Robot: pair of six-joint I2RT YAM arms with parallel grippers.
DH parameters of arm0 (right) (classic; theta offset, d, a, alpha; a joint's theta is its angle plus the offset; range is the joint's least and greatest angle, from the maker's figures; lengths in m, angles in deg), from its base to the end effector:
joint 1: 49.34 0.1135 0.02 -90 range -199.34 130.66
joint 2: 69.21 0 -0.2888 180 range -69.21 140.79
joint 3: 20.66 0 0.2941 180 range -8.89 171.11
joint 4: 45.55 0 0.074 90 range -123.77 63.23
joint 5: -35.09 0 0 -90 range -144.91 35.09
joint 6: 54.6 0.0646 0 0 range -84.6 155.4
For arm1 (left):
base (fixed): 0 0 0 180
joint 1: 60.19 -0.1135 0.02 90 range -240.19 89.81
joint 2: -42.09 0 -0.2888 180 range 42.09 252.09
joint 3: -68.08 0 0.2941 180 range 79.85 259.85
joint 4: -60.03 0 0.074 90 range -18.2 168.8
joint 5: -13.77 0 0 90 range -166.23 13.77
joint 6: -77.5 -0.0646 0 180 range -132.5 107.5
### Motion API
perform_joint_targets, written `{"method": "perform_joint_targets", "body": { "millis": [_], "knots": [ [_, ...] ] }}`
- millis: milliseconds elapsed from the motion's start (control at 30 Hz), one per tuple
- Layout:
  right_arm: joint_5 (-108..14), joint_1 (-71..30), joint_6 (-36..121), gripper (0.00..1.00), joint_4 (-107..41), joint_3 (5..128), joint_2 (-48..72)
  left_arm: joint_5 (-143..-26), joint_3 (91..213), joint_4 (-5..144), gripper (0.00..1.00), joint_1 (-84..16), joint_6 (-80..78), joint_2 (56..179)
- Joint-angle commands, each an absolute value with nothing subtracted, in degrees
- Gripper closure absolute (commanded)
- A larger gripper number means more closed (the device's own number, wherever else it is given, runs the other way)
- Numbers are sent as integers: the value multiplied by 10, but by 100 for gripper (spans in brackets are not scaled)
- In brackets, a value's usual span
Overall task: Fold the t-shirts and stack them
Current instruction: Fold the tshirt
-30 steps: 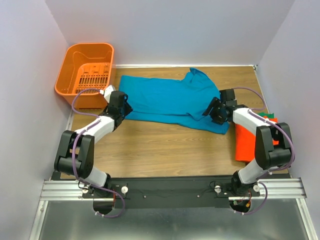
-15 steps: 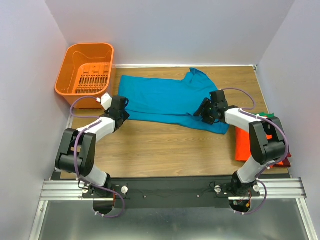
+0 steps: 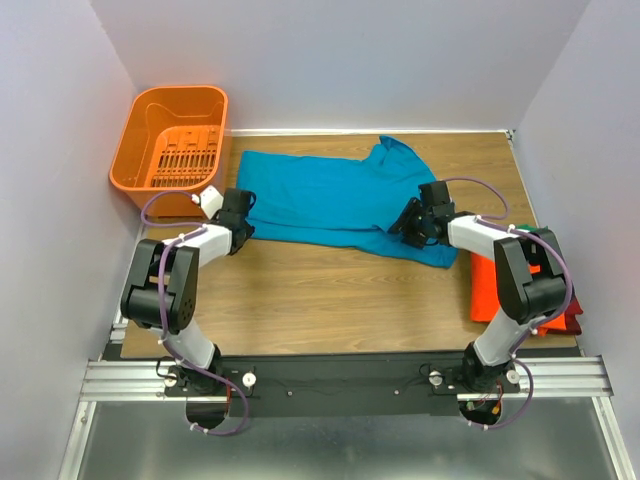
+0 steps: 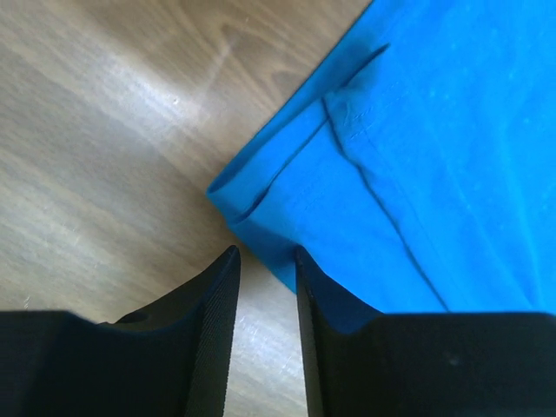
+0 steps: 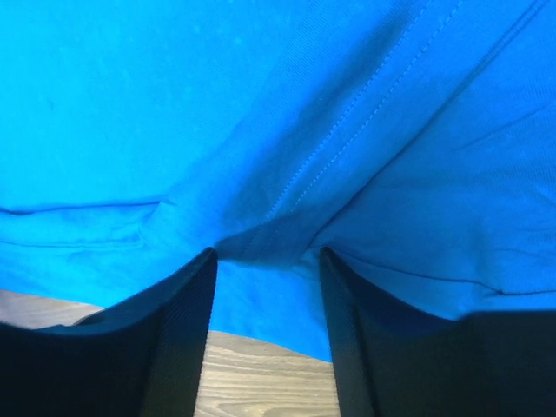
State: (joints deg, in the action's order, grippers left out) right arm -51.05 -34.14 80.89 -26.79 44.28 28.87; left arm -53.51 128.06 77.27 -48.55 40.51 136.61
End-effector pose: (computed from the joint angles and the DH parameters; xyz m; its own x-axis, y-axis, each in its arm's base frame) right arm 0.3774 0.1070 0.1297 -0.7475 0.5342 -0.3948 0.3301 0.8145 0.4772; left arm 0.3651 -0.0497 0.1297 -0.4247 -0.6647 -0.6146 -0.6435 0.6992 -0.3116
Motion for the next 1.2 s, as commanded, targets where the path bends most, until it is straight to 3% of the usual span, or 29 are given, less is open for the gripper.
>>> {"method": "perform_joint_targets", "body": {
  "millis": [0, 100, 200, 300, 500, 700, 733, 800, 900, 1167],
  "knots": [
    [-517, -339, 816, 48, -281, 457, 309, -500, 1303, 786, 62, -488, 398, 1382],
    [-520, -339, 817, 55, -281, 460, 311, -498, 1312, 790, 65, -489, 394, 1389],
    [-524, -339, 817, 56, -281, 460, 311, -493, 1320, 795, 68, -489, 389, 1397],
    [-522, -339, 815, 69, -281, 461, 314, -492, 1321, 799, 73, -489, 388, 1401],
    [-502, -339, 818, 69, -281, 467, 313, -493, 1322, 797, 82, -489, 386, 1406],
    [-499, -340, 815, 69, -280, 468, 312, -499, 1317, 790, 97, -489, 381, 1411],
    [-499, -339, 815, 71, -281, 470, 313, -499, 1317, 789, 97, -489, 381, 1411],
    [-499, -339, 817, 86, -281, 474, 318, -500, 1317, 788, 99, -489, 379, 1410],
    [-504, -339, 813, 94, -280, 482, 319, -500, 1317, 786, 100, -489, 375, 1410],
    [-512, -339, 796, 96, -274, 545, 339, -503, 1314, 780, 100, -490, 367, 1408]
  ]
}}
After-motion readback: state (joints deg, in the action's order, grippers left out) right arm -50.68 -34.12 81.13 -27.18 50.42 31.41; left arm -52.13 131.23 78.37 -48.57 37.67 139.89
